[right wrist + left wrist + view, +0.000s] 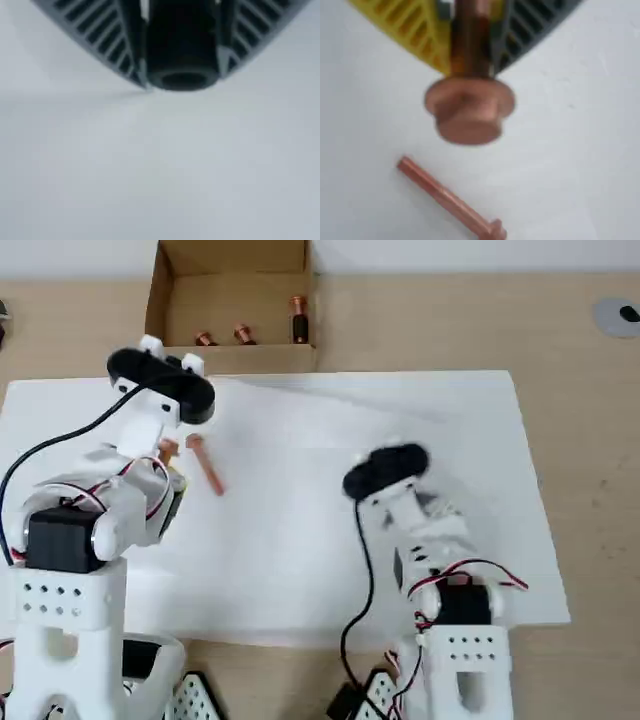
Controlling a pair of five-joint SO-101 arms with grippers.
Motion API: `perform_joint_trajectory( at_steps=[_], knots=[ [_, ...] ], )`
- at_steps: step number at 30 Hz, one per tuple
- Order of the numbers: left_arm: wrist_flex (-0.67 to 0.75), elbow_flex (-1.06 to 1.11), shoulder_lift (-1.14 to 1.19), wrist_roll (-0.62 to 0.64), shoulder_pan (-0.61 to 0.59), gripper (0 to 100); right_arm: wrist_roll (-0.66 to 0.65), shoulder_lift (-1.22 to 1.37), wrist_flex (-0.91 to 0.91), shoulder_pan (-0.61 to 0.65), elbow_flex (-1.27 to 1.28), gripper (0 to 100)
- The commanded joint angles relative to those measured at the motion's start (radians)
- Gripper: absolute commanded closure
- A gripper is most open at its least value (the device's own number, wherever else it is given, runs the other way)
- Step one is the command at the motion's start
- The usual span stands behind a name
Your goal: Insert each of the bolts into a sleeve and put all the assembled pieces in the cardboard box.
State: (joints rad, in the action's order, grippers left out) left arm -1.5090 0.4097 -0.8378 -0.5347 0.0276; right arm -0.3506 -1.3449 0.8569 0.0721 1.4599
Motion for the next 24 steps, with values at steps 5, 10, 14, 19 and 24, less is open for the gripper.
perform_joint_trajectory(
  at_steps=[5,10,14,19,24],
  knots=[
    [-0.061,-0.084,-0.025,0.029,0.0,98,-0.003,-0.01,0.041,0.018,0.016,98.7],
    [-0.074,-0.034,-0.025,0.091,0.069,99,-0.003,-0.007,0.06,0.016,-0.031,98.7],
    [-0.084,0.011,-0.044,0.135,0.18,99,-0.003,0.09,0.086,0.012,-0.199,98.7],
    [-0.086,0.064,-0.157,0.178,0.295,98,-0.006,0.493,0.084,-0.019,-0.456,98.7],
    [-0.126,0.106,-0.254,0.183,0.301,98,0.032,0.966,0.19,-0.059,-0.791,98.7]
  ],
)
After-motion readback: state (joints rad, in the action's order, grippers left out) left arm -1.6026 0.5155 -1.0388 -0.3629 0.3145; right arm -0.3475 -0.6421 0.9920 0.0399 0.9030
